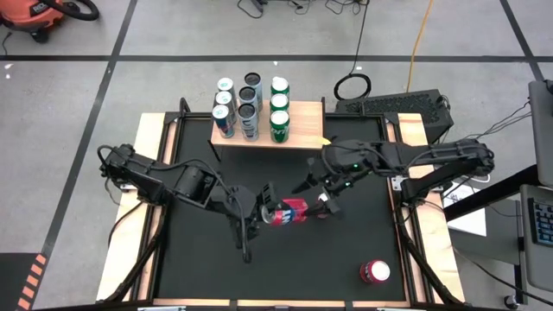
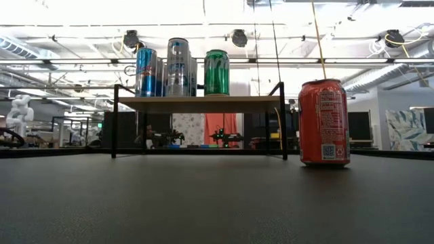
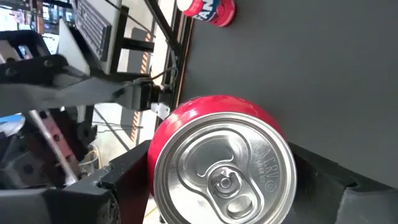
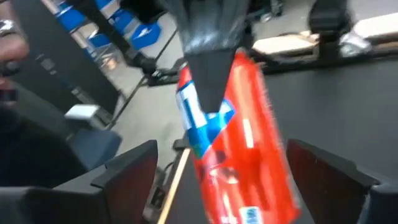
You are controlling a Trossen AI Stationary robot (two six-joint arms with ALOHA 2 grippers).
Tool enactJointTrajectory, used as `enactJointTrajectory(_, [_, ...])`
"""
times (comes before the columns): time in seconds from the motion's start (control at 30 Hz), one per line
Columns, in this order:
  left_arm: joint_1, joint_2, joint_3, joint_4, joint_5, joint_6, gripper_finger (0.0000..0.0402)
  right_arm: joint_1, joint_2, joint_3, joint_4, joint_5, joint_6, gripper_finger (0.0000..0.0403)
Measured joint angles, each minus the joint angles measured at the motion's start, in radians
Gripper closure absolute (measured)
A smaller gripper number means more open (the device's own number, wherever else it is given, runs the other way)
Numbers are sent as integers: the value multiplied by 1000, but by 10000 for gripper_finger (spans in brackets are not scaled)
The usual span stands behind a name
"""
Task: Place canned beverage on shelf
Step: Put the top left orange soda can on the shelf
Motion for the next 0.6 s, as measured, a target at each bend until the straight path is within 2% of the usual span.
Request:
enactJointTrajectory(0.17, [1, 0, 0, 1, -3, 5, 111, -25, 64, 52, -52, -108, 12, 65])
enactJointTrajectory(0.4, [-5, 6, 0, 7, 2, 21, 111, -33, 114, 70, -57, -133, -34, 63])
enactJointTrajectory(0.5, [-6, 9, 0, 12, 1, 27, 111, -33, 136, 70, -56, -136, -42, 49])
enactJointTrajectory(0.6, [-6, 15, 0, 12, 3, 29, 111, -33, 155, 70, -54, -192, -37, 33])
